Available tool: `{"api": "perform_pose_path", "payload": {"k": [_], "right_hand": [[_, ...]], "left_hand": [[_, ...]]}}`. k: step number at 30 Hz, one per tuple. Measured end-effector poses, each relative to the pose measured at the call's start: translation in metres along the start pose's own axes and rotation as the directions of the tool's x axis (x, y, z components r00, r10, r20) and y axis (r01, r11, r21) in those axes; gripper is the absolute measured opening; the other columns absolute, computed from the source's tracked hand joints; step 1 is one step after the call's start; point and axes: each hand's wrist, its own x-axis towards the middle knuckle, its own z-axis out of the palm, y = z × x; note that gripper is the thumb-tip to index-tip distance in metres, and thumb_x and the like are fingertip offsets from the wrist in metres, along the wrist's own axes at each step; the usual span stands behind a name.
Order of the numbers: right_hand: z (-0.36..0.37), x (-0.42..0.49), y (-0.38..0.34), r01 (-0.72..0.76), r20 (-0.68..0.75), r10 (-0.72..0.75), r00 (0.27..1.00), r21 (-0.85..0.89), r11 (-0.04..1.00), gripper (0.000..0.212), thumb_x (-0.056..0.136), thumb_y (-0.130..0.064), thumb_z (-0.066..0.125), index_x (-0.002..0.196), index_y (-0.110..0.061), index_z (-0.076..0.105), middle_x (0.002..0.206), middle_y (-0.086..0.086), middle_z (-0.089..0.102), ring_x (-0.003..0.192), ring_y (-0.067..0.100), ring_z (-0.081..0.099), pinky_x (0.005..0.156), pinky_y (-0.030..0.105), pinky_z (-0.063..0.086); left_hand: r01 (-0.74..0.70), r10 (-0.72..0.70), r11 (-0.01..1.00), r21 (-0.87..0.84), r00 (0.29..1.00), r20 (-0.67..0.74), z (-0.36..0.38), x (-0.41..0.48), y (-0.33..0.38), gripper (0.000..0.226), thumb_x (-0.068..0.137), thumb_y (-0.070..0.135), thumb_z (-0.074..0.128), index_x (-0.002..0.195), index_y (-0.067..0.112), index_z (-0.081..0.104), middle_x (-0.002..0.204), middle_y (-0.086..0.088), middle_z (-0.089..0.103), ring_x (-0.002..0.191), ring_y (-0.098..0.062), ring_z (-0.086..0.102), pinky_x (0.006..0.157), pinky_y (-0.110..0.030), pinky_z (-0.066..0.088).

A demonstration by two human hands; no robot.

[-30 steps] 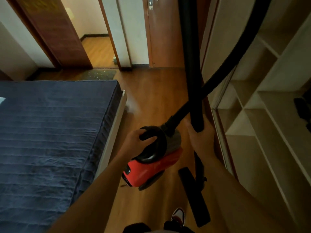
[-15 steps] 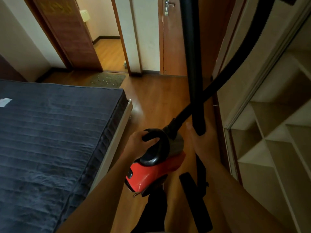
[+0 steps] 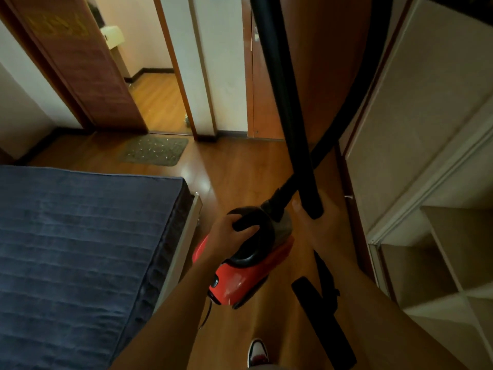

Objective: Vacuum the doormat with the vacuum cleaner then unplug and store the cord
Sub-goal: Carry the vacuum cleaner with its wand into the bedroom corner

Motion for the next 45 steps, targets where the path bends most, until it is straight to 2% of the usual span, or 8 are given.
{"api": "perform_pose_path", "payload": {"k": [10, 15, 22, 26, 30, 36, 41, 45], "right_hand": [[0.041, 0.137, 0.015, 0.059, 0.077, -0.062, 0.995, 0.041, 0.997, 0.008, 0.094, -0.026, 0.071, 0.094, -0.026, 0.063, 0.069, -0.012, 0.058, 0.065, 0.004, 0.059, 0.059, 0.014, 0.044], [0.06, 0.227, 0.042, 0.055, 0.089, -0.059, 0.994, 0.047, 0.997, 0.023, 0.093, -0.032, 0.072, 0.084, -0.045, 0.055, 0.068, -0.018, 0.056, 0.062, 0.005, 0.056, 0.059, 0.026, 0.045], [0.078, 0.369, 0.075, 0.034, 0.109, -0.043, 0.993, 0.081, 0.996, 0.028, 0.089, -0.033, 0.076, 0.077, -0.042, 0.052, 0.066, -0.018, 0.058, 0.061, -0.001, 0.057, 0.06, 0.024, 0.043], [0.079, 0.442, 0.084, 0.051, 0.211, -0.065, 0.975, 0.072, 0.996, 0.021, 0.092, -0.031, 0.074, 0.086, -0.043, 0.058, 0.071, -0.023, 0.061, 0.065, -0.001, 0.06, 0.062, 0.024, 0.044], [0.093, 0.5, 0.097, 0.059, 0.215, -0.074, 0.974, 0.074, 0.995, 0.018, 0.091, -0.03, 0.075, 0.107, -0.024, 0.069, 0.074, -0.017, 0.063, 0.071, 0.001, 0.063, 0.066, 0.024, 0.05], [0.124, 0.562, 0.091, 0.099, 0.284, -0.125, 0.951, 0.105, 0.99, 0.017, 0.09, -0.029, 0.076, 0.102, -0.021, 0.068, 0.074, -0.01, 0.059, 0.073, -0.003, 0.061, 0.064, 0.006, 0.044], [0.168, 0.607, 0.093, 0.211, 0.273, -0.239, 0.932, 0.126, 0.969, 0.026, 0.087, -0.046, 0.071, 0.074, -0.043, 0.049, 0.064, -0.015, 0.047, 0.056, 0.009, 0.049, 0.059, 0.025, 0.042], [0.213, 0.649, 0.105, 0.26, 0.289, -0.28, 0.915, 0.107, 0.96, 0.028, 0.088, -0.061, 0.066, 0.075, -0.044, 0.048, 0.065, -0.011, 0.047, 0.055, 0.014, 0.049, 0.057, 0.041, 0.049]], "left_hand": [[0.007, -0.005, 1.0, 0.014, 0.992, -0.13, -0.025, 0.15, -0.001, 0.022, 0.085, 0.018, 0.074, 0.067, 0.024, 0.063, 0.053, 0.011, 0.055, 0.047, 0.005, 0.055, 0.046, -0.009, 0.037], [0.038, -0.027, 0.997, 0.062, 0.984, -0.176, -0.019, 0.229, 0.0, 0.033, 0.084, 0.02, 0.074, 0.058, 0.031, 0.056, 0.048, 0.011, 0.051, 0.044, 0.0, 0.051, 0.045, -0.013, 0.035], [0.153, -0.15, 0.988, -0.007, 0.958, -0.244, -0.006, 0.355, 0.019, 0.032, 0.082, 0.021, 0.075, 0.057, 0.031, 0.058, 0.042, 0.016, 0.05, 0.039, 0.001, 0.046, 0.043, -0.017, 0.032], [0.216, -0.218, 0.976, -0.038, 0.935, -0.28, -0.004, 0.42, 0.035, 0.031, 0.083, 0.02, 0.076, 0.059, 0.029, 0.059, 0.039, 0.016, 0.05, 0.034, 0.0, 0.045, 0.04, -0.019, 0.032], [0.208, -0.201, 0.978, -0.015, 0.925, -0.323, -0.012, 0.468, 0.046, 0.032, 0.083, 0.017, 0.075, 0.059, 0.029, 0.058, 0.038, 0.017, 0.05, 0.035, 0.003, 0.048, 0.038, -0.012, 0.032], [0.255, -0.243, 0.967, -0.024, 0.885, -0.397, -0.03, 0.522, 0.04, 0.015, 0.081, 0.02, 0.077, 0.069, 0.02, 0.068, 0.041, 0.014, 0.051, 0.038, 0.001, 0.05, 0.04, -0.014, 0.035], [0.295, -0.283, 0.955, -0.039, 0.857, -0.431, -0.052, 0.569, 0.013, 0.011, 0.081, 0.022, 0.077, 0.077, 0.013, 0.073, 0.05, 0.011, 0.056, 0.039, 0.004, 0.052, 0.04, -0.013, 0.036], [0.292, -0.299, 0.953, -0.084, 0.854, -0.426, -0.073, 0.614, -0.015, 0.011, 0.081, 0.023, 0.078, 0.08, 0.013, 0.074, 0.052, 0.011, 0.057, 0.037, 0.003, 0.051, 0.04, -0.014, 0.035]]}}
